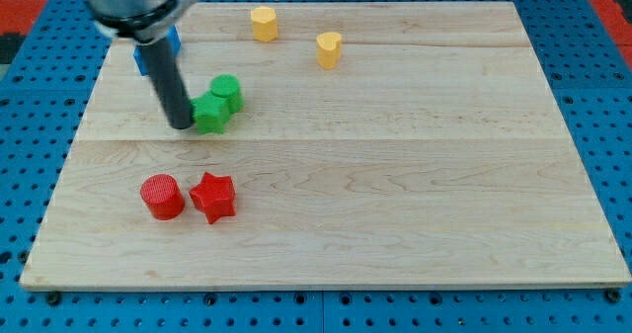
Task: Slide the green star and green circle to the yellow heart
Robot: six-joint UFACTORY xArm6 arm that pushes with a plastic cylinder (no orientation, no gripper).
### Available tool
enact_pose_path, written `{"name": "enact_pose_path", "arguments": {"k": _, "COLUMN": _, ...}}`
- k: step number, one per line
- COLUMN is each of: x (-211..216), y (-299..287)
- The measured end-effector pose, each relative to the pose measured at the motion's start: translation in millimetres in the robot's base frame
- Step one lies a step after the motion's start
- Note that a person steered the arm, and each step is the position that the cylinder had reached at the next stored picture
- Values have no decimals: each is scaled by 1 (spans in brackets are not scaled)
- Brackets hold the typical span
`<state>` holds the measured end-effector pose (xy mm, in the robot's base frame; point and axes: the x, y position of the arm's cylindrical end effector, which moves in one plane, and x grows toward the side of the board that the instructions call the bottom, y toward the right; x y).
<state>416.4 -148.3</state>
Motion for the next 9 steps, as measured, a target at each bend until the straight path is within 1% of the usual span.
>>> {"name": "enact_pose_path", "arguments": {"k": 2, "x": -87, "y": 53}}
{"name": "enact_pose_path", "arguments": {"k": 3, "x": -108, "y": 62}}
{"name": "enact_pose_path", "arguments": {"k": 4, "x": -98, "y": 27}}
{"name": "enact_pose_path", "arguments": {"k": 5, "x": -51, "y": 26}}
{"name": "enact_pose_path", "arguments": {"k": 6, "x": -40, "y": 36}}
{"name": "enact_pose_path", "arguments": {"k": 7, "x": -43, "y": 78}}
{"name": "enact_pose_path", "arguments": {"k": 9, "x": -55, "y": 85}}
